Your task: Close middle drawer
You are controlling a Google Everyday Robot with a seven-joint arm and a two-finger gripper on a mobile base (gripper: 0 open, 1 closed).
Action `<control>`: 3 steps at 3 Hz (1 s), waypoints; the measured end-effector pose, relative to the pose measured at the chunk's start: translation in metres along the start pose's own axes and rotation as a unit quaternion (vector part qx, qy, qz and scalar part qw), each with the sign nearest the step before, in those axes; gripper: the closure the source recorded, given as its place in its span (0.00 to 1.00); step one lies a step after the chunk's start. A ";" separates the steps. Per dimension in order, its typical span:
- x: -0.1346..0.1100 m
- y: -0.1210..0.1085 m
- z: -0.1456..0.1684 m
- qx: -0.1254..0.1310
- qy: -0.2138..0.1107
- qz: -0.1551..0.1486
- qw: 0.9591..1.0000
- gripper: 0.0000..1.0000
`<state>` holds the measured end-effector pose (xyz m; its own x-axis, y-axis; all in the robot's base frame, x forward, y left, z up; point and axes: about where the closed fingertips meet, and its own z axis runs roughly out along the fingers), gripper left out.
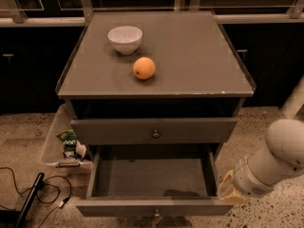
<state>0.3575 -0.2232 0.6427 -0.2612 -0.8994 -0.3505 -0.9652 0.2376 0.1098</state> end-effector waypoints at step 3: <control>0.042 -0.041 0.106 0.025 -0.102 0.024 0.994 1.00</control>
Offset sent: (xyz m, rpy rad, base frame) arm 0.0430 -0.0299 -0.1634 0.2604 -0.1390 -0.1586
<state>0.3841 -0.2323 0.5251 -0.3005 -0.7943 -0.5279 -0.9496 0.3011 0.0875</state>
